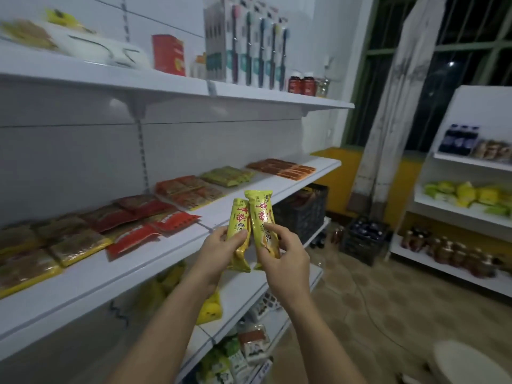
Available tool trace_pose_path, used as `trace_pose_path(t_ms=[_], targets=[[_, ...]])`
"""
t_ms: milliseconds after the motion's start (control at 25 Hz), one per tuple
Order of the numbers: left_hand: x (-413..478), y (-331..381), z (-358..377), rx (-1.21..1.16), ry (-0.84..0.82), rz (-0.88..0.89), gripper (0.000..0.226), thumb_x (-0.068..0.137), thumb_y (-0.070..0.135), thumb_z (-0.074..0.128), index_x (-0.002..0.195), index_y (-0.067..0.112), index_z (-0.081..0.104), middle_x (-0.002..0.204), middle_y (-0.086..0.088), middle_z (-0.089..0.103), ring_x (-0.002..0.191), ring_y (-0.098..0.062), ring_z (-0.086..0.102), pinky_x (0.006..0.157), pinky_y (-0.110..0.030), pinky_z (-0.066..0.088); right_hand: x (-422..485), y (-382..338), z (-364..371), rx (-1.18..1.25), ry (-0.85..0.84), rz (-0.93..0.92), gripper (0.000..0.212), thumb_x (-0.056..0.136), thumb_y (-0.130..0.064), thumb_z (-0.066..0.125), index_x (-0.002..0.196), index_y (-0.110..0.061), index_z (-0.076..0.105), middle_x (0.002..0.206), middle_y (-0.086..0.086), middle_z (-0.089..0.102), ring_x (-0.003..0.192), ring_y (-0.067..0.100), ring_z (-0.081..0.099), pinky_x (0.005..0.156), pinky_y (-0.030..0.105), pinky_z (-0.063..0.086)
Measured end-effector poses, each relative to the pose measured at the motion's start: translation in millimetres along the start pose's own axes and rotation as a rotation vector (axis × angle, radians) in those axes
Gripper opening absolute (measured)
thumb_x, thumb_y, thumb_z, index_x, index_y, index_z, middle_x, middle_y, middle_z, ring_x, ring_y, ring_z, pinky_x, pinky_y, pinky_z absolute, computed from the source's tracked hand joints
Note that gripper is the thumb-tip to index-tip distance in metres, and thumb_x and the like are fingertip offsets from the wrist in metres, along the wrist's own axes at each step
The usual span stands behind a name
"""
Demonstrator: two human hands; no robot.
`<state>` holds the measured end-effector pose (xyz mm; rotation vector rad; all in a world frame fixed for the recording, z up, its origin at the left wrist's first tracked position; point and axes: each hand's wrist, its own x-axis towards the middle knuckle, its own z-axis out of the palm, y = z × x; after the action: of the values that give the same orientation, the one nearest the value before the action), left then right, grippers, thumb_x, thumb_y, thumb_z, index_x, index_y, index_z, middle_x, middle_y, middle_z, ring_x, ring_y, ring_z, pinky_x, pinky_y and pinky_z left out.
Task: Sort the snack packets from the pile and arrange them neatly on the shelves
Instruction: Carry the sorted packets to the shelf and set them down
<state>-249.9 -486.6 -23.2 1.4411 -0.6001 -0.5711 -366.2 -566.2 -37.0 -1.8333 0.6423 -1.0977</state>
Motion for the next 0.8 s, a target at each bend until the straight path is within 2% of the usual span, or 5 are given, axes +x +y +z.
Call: trace_pose_path(t_ms=[80, 240, 440, 680, 800], targets=[[11, -5, 25, 0.003, -0.019, -0.011, 0.025, 0.092, 0.027, 0.067, 0.113, 0.015, 0.067, 0.102, -0.007, 0.072, 0.092, -0.022, 0.068, 0.076, -0.039, 0.056, 9, 18, -17, 0.005, 0.035, 0.018, 0.032, 0.088, -0.017, 0.068, 0.116, -0.033, 0.064, 0.116, -0.015, 0.054, 0.096, -0.013, 0.051, 0.075, 0.027, 0.056], [43, -16, 54, 0.000, -0.008, -0.001, 0.024, 0.093, 0.022, 0.065, 0.115, 0.012, 0.065, 0.093, -0.002, 0.068, 0.080, -0.015, 0.064, 0.064, -0.024, 0.052, 30, 56, -39, 0.058, 0.093, 0.072, 0.032, 0.088, -0.010, 0.068, 0.112, -0.031, 0.065, 0.114, -0.015, 0.055, 0.085, -0.006, 0.059, 0.060, 0.027, 0.058], [107, -42, 84, 0.024, 0.035, 0.044, 0.042, 0.098, 0.027, 0.059, 0.138, 0.031, 0.047, 0.113, -0.002, 0.066, 0.097, -0.017, 0.067, 0.066, -0.024, 0.052, 83, 108, -42, 0.035, 0.095, 0.133, 0.037, 0.087, -0.009, 0.068, 0.108, -0.038, 0.064, 0.115, -0.017, 0.055, 0.082, 0.001, 0.063, 0.058, 0.032, 0.060], [220, -68, 130, 0.096, 0.038, 0.108, 0.038, 0.102, 0.023, 0.048, 0.137, 0.038, 0.049, 0.136, -0.008, 0.055, 0.113, -0.023, 0.058, 0.058, -0.007, 0.046, 201, 173, -50, -0.050, 0.080, 0.166, 0.037, 0.088, -0.009, 0.068, 0.108, -0.038, 0.062, 0.114, -0.015, 0.054, 0.085, -0.006, 0.059, 0.056, 0.027, 0.058], [270, -68, 150, 0.125, 0.063, 0.109, 0.041, 0.099, 0.024, 0.055, 0.136, 0.039, 0.050, 0.136, 0.001, 0.055, 0.109, -0.009, 0.059, 0.061, -0.004, 0.046, 259, 200, -52, -0.044, 0.075, 0.169, 0.034, 0.089, -0.009, 0.068, 0.113, -0.033, 0.064, 0.114, -0.013, 0.055, 0.089, -0.012, 0.057, 0.058, 0.021, 0.056]])
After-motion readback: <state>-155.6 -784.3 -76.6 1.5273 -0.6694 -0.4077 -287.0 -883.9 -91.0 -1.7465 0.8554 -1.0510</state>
